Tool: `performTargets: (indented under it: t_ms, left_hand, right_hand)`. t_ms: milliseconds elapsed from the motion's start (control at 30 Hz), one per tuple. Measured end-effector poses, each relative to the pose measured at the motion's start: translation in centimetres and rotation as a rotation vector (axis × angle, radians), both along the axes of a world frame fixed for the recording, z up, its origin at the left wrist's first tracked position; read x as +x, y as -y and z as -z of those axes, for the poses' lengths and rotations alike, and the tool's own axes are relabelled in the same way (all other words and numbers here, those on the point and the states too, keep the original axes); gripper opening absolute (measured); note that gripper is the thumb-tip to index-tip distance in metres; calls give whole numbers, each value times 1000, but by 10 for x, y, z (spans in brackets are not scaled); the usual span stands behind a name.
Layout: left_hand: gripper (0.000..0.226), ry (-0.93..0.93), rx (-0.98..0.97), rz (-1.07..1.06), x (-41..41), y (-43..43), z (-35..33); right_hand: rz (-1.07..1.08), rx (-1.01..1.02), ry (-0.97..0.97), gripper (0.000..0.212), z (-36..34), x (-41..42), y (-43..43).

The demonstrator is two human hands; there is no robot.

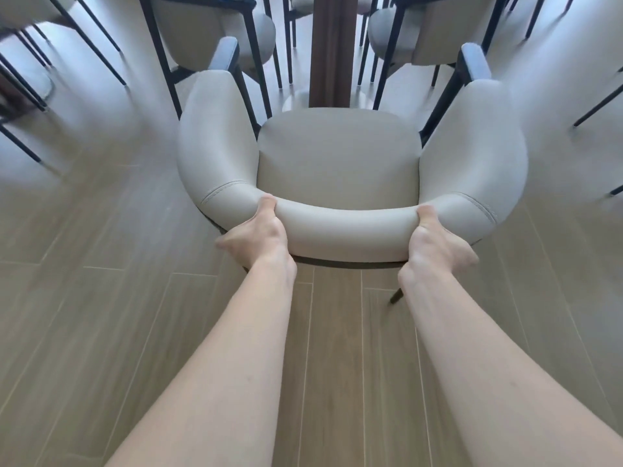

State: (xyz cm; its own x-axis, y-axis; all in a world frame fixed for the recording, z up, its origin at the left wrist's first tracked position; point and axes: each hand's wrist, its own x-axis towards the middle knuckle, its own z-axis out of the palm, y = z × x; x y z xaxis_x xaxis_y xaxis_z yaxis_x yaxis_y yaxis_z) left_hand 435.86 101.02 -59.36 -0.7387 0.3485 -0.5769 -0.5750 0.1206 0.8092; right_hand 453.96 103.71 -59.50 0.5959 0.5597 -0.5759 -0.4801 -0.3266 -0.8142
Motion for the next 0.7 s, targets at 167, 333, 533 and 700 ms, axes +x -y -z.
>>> performTargets:
  t_ms: [167, 333, 533, 700]
  left_hand:
    - [66, -14, -19, -13, -8, -52, -5]
    - [66, -4, -69, -15, -13, -88, -11]
    - [66, -36, -153, -17, -16, -123, -17]
    - [70, -64, -244, -32, -17, -138, -18]
  right_hand:
    - [4, -43, 11, 76, -5, -6, -54]
    - [13, -74, 7, 76, -8, -11, -91]
    - [9, -147, 33, 78, -14, -17, -126]
    - [0, -245, 84, 80, -17, -19, -139]
